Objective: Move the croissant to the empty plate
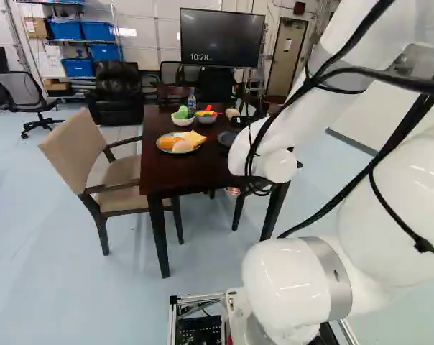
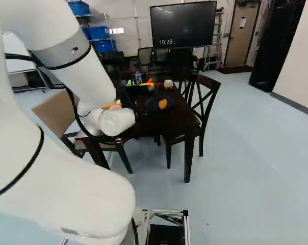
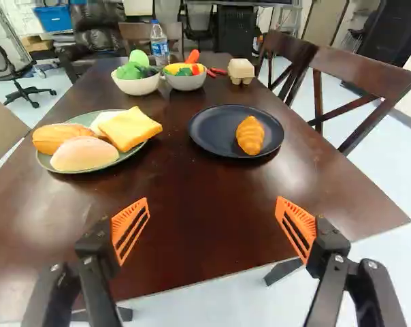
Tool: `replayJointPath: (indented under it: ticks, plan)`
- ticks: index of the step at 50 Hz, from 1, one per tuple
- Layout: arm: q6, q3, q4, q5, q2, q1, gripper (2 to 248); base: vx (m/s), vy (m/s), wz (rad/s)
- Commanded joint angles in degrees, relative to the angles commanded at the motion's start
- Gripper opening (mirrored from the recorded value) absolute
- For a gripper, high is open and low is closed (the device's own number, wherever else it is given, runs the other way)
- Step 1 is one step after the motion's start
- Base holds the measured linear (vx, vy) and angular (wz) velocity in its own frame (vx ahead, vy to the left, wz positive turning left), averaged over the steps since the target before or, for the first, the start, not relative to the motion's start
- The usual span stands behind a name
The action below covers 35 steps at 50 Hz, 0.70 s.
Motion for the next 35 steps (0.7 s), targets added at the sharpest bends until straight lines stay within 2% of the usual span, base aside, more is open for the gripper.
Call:
replayJointPath:
  ticks: [15,35]
  plan:
    - [1.03,4.06,-0.47,4.33,1.97,0.48,247,0.0,0.0,0.0]
    - [1.82,7.18,-0.83,7.66,3.48,0.85,247,0.0,0.0,0.0]
